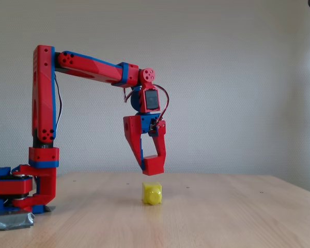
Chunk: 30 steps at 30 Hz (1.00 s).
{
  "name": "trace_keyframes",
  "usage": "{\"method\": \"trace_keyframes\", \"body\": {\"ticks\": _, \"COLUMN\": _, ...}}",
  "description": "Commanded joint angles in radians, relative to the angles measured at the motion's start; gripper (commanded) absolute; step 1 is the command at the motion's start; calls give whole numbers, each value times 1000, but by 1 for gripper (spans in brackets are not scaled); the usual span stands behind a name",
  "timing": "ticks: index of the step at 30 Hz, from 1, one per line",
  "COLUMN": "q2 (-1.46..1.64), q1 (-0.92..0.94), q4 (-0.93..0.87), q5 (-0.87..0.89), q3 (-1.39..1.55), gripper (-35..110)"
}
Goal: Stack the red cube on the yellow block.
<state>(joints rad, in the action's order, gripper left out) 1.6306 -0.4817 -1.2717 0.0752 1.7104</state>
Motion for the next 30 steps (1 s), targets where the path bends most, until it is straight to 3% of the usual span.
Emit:
{"method": "trace_keyframes", "body": {"ticks": 1, "q2": 35, "q1": -20, "q4": 26, "q5": 32, "q3": 2, "gripper": 4}}
{"method": "trace_keyframes", "body": {"ticks": 15, "q2": 21, "q1": -40, "q4": 101, "q5": 54, "q3": 71, "gripper": 5}}
{"method": "trace_keyframes", "body": {"ticks": 21, "q2": 9, "q1": -37, "q4": 107, "q5": 44, "q3": 60, "gripper": 22}}
{"method": "trace_keyframes", "body": {"ticks": 30, "q2": 17, "q1": 8, "q4": 71, "q5": 26, "q3": 29, "gripper": 27}}
